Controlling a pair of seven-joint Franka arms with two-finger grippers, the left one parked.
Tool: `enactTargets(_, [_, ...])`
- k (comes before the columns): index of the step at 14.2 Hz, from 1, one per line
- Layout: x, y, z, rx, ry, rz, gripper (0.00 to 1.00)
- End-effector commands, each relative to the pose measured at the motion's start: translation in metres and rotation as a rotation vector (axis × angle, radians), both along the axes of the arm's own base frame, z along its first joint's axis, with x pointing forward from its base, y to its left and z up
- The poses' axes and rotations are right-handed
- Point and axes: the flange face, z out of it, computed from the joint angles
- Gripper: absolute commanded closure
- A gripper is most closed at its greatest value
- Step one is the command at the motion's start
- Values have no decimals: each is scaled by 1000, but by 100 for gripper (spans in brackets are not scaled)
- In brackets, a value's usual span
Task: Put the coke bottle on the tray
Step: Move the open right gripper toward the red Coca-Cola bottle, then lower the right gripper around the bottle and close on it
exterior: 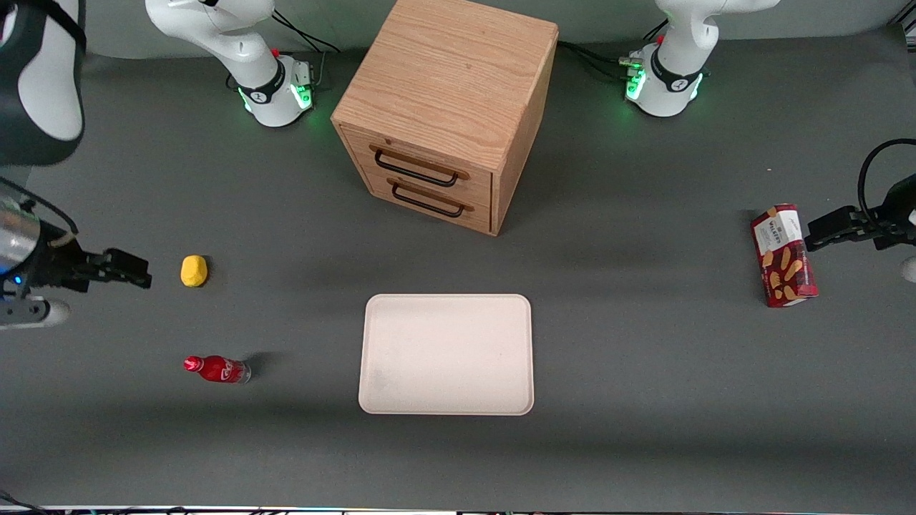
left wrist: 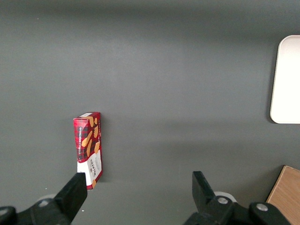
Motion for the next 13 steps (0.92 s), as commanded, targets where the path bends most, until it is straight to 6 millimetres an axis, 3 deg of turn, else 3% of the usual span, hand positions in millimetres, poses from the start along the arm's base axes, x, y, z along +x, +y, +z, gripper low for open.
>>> enactTargets(1, [37, -5, -18, -5, -12, 64, 0])
enactTargets(4, [60, -16, -47, -9, -50, 111, 0])
enactTargets(7, [67, -21, -62, 37, -62, 89, 0])
enactTargets(10, [71, -44, -82, 98, -43, 30, 0])
enactTargets(13, [71, -59, -131, 89, -41, -1, 0])
